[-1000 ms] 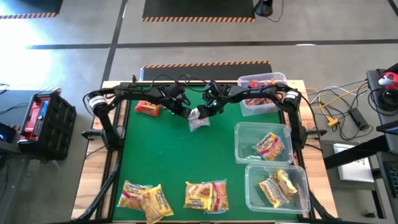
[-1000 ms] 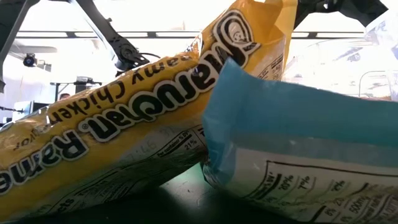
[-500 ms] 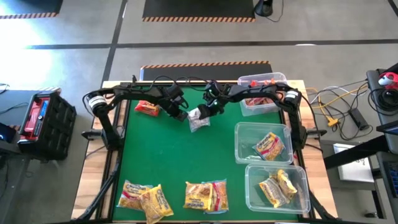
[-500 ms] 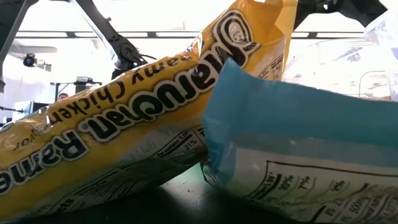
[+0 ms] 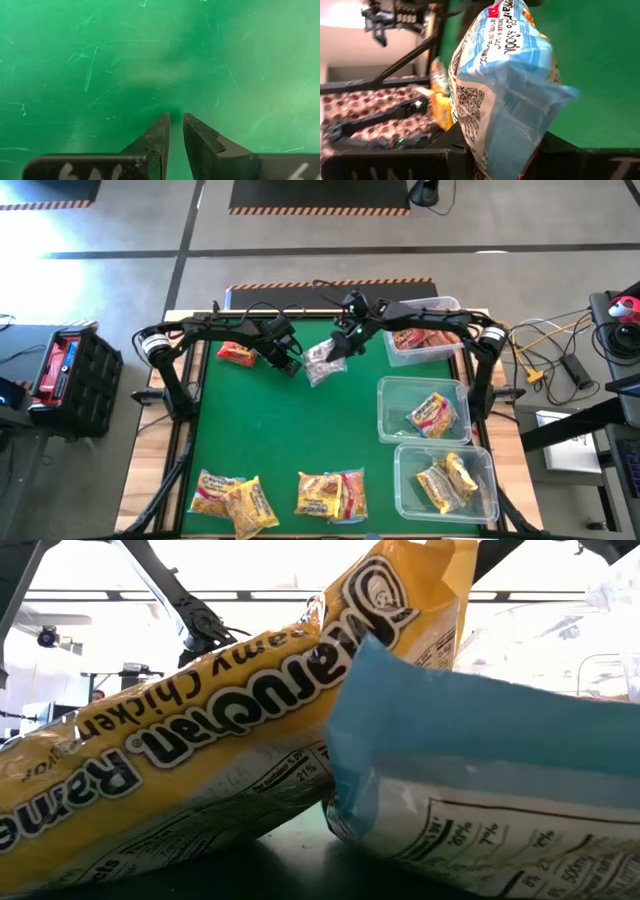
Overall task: Sort Maruchan noodles
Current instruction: Put the top middle blue noodle pack into the middle transparent bin
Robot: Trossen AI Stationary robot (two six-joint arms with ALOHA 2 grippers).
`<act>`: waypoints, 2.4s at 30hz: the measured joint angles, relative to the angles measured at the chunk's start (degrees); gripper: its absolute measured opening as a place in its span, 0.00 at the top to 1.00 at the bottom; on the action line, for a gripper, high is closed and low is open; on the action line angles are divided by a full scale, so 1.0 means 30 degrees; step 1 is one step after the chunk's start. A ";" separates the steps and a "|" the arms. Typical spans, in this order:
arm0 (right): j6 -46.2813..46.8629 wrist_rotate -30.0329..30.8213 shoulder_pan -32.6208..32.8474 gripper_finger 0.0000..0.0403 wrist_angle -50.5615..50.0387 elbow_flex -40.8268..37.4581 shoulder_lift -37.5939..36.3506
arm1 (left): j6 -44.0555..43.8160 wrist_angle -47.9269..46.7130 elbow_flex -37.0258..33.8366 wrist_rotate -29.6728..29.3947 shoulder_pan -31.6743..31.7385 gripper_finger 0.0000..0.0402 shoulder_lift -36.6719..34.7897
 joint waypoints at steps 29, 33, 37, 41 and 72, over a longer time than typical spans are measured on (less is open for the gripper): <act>0.0058 -0.0881 0.3677 0.80 -1.5677 0.0022 -0.8912 | 0.0655 0.1997 -0.0648 -0.0166 0.0058 0.90 0.0009; 0.0055 0.1912 0.4111 0.80 -1.9428 0.0022 -0.9881 | -0.0266 0.3257 -0.1188 -0.0077 0.0058 0.90 -0.0015; 0.0641 0.5720 0.4401 0.80 -2.2597 0.0015 -1.0608 | -0.1130 0.3626 -0.1346 -0.0066 0.0051 0.90 -0.0015; 0.1209 0.7013 0.4715 0.80 -2.3623 -0.0045 -1.1139 | -0.1169 0.3619 -0.1354 -0.0083 0.0040 0.90 0.0004; -0.1319 0.9417 0.4958 0.84 -2.2413 -0.6356 -1.1468 | -0.2426 0.3888 -0.1398 -0.0167 -0.0189 0.90 0.0058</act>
